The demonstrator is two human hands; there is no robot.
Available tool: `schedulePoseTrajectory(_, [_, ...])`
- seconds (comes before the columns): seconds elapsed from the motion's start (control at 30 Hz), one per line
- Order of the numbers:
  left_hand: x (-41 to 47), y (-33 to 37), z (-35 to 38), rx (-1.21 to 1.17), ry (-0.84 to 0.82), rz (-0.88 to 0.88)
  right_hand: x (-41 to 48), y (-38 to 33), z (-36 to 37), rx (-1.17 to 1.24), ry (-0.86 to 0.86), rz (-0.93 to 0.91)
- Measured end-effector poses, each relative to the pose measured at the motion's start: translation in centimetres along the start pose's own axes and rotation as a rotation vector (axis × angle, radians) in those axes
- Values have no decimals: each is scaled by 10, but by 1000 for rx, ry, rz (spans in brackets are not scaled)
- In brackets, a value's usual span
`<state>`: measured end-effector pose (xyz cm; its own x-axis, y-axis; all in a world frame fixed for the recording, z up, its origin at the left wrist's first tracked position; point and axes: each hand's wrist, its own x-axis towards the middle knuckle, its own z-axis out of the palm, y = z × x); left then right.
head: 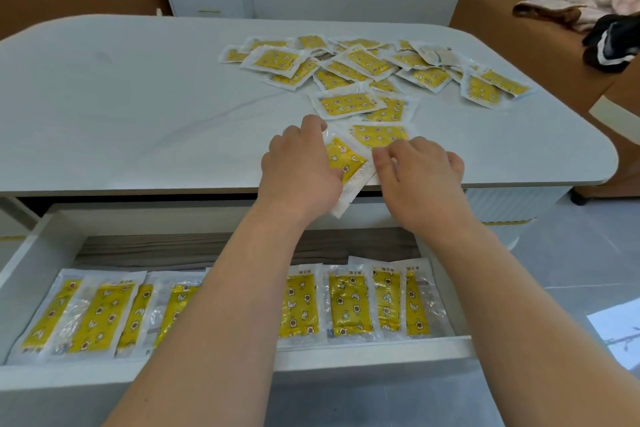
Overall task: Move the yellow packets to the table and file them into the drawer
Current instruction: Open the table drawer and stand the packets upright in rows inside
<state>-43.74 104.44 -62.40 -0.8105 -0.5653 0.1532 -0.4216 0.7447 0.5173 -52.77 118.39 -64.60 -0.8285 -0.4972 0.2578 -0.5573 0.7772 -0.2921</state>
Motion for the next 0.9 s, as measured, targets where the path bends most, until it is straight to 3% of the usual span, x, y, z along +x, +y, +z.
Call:
schedulePoseTrajectory(0.07, [1, -3, -5, -35, -50, -38, 0, -1, -1, 51, 49, 47])
schedulePoseTrajectory(0.2, [-1, -7, -17, -189, -88, -101, -3, 0, 6, -12, -38, -26])
schedulePoseTrajectory(0.33, [-6, -10, -27, -307, -83, -110, 1, -2, 2, 45, 104, 94])
schedulePoseTrajectory(0.43, [-6, -12, -33, -310, -77, -120, -2, 1, 5, -49, 30, 225])
schedulePoseTrajectory(0.53, [-5, -14, -41, -297, -108, -123, 1, 0, 1, 4, -38, 258])
schedulePoseTrajectory(0.9, [-19, -1, -67, -36, -667, -10, -1, -2, -35, 477, 3, 198])
